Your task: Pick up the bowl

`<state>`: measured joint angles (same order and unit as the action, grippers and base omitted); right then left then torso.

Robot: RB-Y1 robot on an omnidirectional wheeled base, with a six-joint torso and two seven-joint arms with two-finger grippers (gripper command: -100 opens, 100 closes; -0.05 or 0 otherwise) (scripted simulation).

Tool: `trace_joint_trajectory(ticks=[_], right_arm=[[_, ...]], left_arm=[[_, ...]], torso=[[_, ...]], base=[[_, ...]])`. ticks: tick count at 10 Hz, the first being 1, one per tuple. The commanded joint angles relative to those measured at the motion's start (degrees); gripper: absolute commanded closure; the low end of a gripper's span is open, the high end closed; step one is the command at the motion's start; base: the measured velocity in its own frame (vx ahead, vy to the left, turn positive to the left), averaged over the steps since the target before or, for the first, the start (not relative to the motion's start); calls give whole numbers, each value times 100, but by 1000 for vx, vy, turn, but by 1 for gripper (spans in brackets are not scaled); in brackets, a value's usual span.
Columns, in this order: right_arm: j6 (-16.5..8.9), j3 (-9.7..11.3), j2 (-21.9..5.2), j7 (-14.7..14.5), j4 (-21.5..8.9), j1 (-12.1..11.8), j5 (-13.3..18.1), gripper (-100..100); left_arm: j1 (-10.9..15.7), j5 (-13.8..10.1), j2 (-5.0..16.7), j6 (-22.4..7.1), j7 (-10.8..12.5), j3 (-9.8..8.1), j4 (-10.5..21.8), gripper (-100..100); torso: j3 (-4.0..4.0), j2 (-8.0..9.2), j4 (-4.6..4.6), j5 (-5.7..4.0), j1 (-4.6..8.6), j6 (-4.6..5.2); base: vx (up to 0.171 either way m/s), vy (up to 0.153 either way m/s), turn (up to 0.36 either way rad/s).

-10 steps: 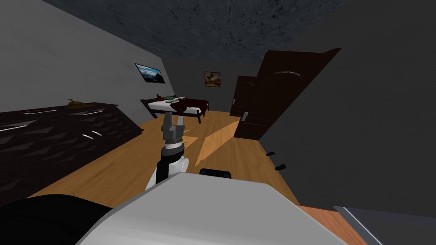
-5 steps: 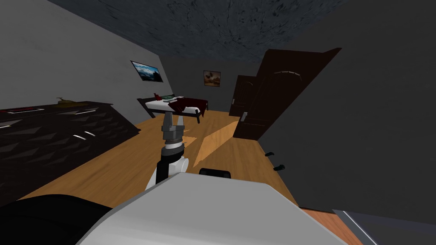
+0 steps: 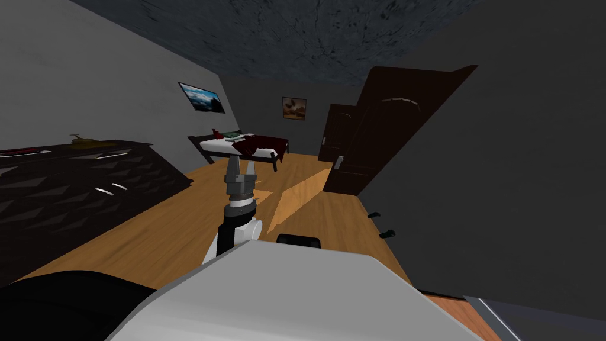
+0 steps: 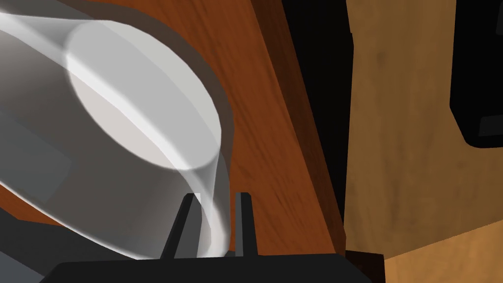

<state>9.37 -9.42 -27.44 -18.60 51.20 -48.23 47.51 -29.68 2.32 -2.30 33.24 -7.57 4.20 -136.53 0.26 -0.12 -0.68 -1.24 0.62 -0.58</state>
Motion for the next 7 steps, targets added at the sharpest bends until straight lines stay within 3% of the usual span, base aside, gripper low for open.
trace_joint_trajectory(ticks=[1,2,3,5,6,7], right_arm=[[38,-196,44,-56,-72,43,90,100],[265,-372,294,-107,24,-75,342,100],[308,-455,391,-107,24,-75,485,100],[308,-820,453,-107,24,-75,710,100],[578,-967,733,-158,119,-193,948,100],[578,-1131,861,-158,119,-193,1112,100]], left_arm=[[0,0,0,0,0,0,0,0],[0,0,0,0,0,0,0,0],[0,0,0,0,0,0,0,0],[0,0,0,0,0,0,0,0],[0,0,0,0,0,0,0,0],[0,0,0,0,0,0,0,0]], torso=[[0,0,0,0,0,0],[3,5,0,-1,-4,3],[-2,-5,1,-6,3,5],[-3,-7,-1,-10,12,-1],[1,1,-1,-4,9,-1],[-2,-6,-1,-12,16,3]], base=[[0,0,0],[40,-38,-22],[60,-53,-9],[21,-14,1],[44,-47,-9],[54,-57,-16]])
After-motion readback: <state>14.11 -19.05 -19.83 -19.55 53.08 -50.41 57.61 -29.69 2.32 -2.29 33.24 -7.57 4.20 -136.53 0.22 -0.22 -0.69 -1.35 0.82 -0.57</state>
